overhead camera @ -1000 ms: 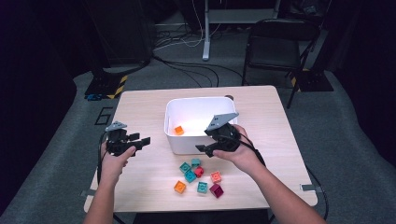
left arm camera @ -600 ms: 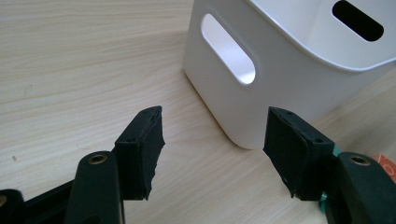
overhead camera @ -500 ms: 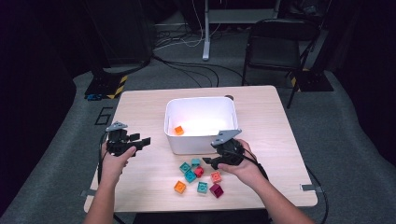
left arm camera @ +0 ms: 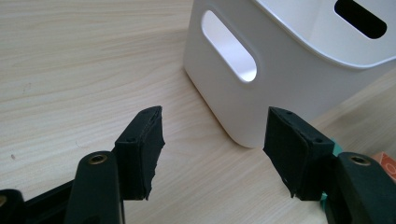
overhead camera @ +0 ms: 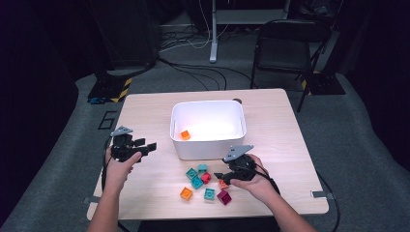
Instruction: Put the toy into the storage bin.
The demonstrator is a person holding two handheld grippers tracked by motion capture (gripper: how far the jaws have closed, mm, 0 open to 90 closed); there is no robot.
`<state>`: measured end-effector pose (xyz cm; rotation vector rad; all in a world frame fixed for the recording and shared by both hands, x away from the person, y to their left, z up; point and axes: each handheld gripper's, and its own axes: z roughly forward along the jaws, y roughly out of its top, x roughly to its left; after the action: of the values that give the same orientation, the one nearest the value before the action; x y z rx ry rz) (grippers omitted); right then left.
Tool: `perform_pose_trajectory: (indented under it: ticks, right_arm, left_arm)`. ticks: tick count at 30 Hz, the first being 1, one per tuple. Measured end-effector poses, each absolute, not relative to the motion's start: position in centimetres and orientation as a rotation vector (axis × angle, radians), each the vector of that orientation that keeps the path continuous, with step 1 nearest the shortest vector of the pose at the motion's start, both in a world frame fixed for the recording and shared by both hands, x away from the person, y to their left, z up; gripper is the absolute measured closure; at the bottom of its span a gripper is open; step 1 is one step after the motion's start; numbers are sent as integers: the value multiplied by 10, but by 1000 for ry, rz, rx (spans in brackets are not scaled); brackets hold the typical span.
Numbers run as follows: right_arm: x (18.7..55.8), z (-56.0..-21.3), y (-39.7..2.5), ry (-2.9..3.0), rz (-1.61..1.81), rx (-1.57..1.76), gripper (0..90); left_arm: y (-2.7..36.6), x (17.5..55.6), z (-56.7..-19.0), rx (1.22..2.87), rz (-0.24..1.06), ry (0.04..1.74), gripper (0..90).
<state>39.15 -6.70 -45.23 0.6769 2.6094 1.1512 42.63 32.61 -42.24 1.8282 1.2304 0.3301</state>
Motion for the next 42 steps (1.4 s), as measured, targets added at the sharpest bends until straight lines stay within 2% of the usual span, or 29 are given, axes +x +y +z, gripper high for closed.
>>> perform_pose_trajectory:
  ticks: [20, 35, 42]
  right_arm:
    - [390, -489, -79, 2697, 1093, 663, 382]
    - [389, -495, -77, 2734, 1064, 627, 392]
    - [394, -499, -71, 2729, 1069, 607, 447]
  left_arm:
    - [327, 427, -423, 1828, 327, 1234, 370]
    - [328, 427, -424, 1824, 330, 1235, 370]
    - [326, 427, -424, 1827, 326, 1239, 370]
